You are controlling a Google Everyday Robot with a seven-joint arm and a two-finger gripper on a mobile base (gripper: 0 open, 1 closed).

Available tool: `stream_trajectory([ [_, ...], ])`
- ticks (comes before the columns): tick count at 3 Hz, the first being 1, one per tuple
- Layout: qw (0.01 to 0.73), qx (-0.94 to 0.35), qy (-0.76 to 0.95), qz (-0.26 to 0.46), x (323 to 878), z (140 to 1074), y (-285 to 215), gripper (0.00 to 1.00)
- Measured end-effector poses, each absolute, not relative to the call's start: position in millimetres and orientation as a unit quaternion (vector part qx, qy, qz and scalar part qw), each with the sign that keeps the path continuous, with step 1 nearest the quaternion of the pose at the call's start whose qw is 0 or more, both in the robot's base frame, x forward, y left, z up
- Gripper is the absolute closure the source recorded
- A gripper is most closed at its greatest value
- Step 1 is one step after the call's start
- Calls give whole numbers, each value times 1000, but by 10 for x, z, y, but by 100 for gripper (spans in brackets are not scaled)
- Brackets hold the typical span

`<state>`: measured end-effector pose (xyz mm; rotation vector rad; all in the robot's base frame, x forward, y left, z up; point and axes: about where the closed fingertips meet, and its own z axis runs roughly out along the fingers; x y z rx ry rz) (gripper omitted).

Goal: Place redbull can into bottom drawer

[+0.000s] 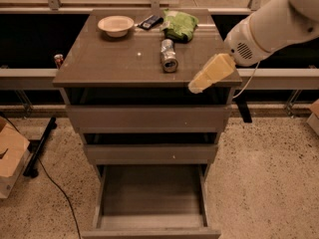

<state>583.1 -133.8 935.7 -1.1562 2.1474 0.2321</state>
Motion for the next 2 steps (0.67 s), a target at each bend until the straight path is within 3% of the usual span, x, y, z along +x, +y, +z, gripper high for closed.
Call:
stream_trajectory([
  [2,372,-347,852,124,6502,8835,-1139,0],
])
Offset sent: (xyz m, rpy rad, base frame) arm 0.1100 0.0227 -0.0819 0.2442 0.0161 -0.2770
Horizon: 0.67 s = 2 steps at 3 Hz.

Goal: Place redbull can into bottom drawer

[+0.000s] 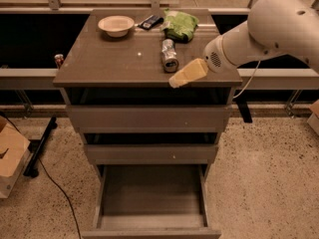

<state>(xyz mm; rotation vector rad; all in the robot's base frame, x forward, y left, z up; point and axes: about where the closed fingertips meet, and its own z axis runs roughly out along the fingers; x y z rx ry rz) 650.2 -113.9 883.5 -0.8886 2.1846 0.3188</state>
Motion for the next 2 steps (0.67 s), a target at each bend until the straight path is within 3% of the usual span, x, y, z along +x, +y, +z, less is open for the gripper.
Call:
stream_trajectory([
  [2,394,-290,858,154,7069,8509,-954,0],
])
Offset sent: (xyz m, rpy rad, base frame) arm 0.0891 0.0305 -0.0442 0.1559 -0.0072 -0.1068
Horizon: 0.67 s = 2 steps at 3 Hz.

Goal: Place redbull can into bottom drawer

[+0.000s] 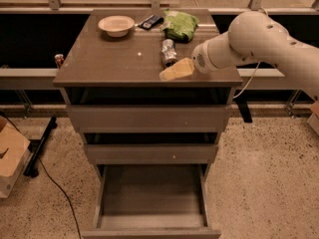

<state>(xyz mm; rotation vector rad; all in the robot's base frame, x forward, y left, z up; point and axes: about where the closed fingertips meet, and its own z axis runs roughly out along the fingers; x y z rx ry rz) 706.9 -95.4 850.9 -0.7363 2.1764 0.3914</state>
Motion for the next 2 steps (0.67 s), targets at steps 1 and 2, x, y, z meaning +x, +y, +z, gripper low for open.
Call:
stream_trajectory([
  [1,394,-292,856,163,7349,8394,-746,0],
  [2,388,-289,859,165,7499,8288,-656,0],
])
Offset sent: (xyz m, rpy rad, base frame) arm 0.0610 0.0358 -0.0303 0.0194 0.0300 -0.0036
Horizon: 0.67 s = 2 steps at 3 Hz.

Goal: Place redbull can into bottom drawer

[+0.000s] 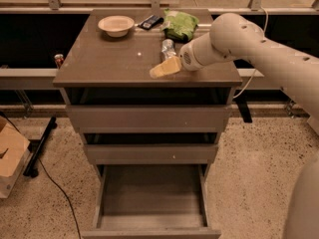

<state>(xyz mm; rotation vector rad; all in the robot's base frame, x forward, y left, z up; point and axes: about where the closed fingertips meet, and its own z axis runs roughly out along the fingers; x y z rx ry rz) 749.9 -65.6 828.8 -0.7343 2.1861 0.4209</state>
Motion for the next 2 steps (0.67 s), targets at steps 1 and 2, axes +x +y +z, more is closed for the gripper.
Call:
stream_trajectory([
  [1,376,-275,870,162,7625,8127,-651,19],
  [2,375,-275,871,161,7631,8136,-652,42],
])
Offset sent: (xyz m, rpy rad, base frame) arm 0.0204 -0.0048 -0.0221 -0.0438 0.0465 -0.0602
